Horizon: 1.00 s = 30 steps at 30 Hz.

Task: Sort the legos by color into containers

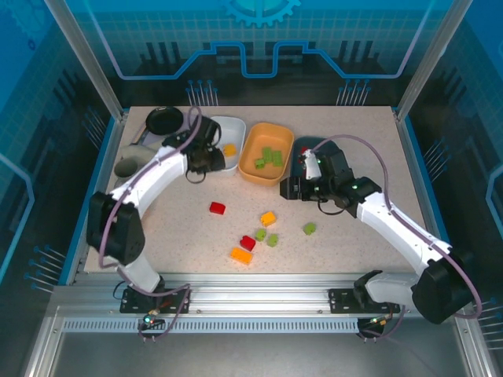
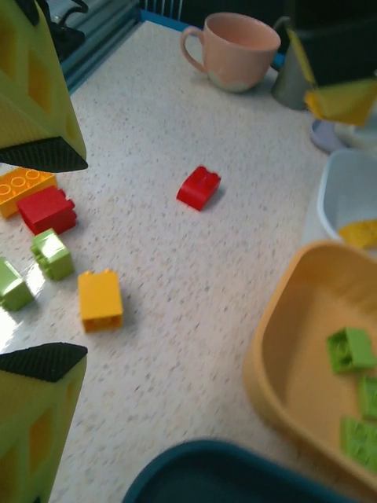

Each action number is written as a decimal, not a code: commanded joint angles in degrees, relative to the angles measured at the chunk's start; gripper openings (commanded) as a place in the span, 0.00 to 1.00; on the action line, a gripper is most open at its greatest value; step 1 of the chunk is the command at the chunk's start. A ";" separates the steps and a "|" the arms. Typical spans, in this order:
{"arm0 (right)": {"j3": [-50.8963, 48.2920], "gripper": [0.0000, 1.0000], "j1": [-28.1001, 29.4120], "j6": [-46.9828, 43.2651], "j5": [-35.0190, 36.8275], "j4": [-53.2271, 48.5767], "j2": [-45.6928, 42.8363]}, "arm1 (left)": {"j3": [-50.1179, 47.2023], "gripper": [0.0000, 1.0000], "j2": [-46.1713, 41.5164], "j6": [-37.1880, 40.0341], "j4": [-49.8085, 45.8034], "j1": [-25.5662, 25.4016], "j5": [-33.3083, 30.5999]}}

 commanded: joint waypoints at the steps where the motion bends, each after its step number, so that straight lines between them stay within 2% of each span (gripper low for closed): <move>1: 2.79 0.64 1.96 -1.14 -3.12 7.64 1.23 | 8.92 0.33 8.85 -0.97 -4.74 3.66 0.94; 6: 6.17 0.64 3.66 -1.27 -1.63 8.14 4.19 | 25.84 0.33 23.32 -2.57 -7.90 7.26 1.10; 12: 9.78 0.65 3.99 -1.14 0.31 3.29 6.65 | 45.71 0.36 39.55 -2.74 -12.93 7.96 0.86; 16: 10.43 0.65 4.42 -2.81 2.00 -0.45 6.57 | 52.04 0.39 45.78 -2.58 -12.41 7.96 2.91; 20: 10.48 0.65 5.05 -5.01 6.05 -6.43 6.51 | 52.42 0.44 47.29 -3.49 -12.40 8.04 3.63; 23: 10.28 0.65 6.45 -8.07 9.03 -10.58 6.36 | 51.97 0.54 46.34 -3.74 -13.20 8.01 4.66; 26: 10.87 0.65 9.47 -12.06 13.81 -15.31 6.69 | 48.98 0.69 42.33 -3.59 -12.08 7.87 5.09; 30: 9.81 0.64 13.38 -15.15 16.81 -18.57 6.69 | 42.27 0.74 33.30 -4.36 -9.79 7.72 6.41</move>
